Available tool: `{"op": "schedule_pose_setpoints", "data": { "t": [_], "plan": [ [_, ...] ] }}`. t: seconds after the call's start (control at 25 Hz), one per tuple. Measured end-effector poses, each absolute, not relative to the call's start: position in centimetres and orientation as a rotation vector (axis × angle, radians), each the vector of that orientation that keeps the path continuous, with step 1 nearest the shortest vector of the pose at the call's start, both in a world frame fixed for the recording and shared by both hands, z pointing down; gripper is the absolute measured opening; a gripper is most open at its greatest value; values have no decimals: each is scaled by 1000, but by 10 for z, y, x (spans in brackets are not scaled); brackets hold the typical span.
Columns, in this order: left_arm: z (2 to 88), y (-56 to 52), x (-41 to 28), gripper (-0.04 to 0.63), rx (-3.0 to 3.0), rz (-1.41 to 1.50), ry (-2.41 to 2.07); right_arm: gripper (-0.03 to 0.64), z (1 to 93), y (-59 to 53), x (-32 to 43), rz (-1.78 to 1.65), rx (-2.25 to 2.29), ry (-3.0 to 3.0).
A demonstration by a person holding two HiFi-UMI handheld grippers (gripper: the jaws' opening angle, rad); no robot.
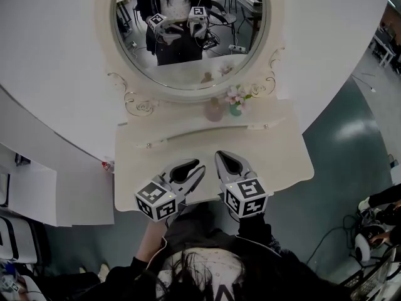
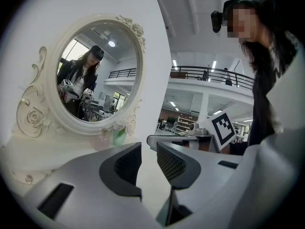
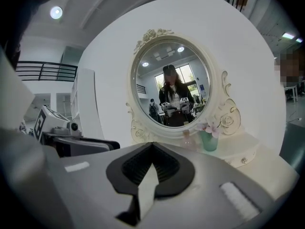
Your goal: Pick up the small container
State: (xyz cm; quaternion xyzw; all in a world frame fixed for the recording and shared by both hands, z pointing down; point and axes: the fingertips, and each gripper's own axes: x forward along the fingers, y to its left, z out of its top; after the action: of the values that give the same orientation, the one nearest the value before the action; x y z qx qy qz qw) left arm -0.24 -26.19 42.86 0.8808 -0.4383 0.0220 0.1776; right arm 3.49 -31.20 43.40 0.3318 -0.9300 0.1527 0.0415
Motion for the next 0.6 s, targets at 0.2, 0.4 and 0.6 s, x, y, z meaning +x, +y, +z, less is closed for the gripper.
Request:
{"op": "schedule_pose_setpoints", "data": {
  "t": [0.2, 0.4, 0.6],
  "plan": [
    [430, -285, -19, 91, 2495, 70, -1244, 8, 438, -338, 21, 448, 1020, -2821],
    [437, -304, -32, 91, 2496, 78, -1240, 8, 446, -362, 11, 413, 1031, -2788],
    [442, -317, -42, 91, 2535, 114, -1208, 8, 453, -384, -2, 362, 1048, -2761]
  ]
}}
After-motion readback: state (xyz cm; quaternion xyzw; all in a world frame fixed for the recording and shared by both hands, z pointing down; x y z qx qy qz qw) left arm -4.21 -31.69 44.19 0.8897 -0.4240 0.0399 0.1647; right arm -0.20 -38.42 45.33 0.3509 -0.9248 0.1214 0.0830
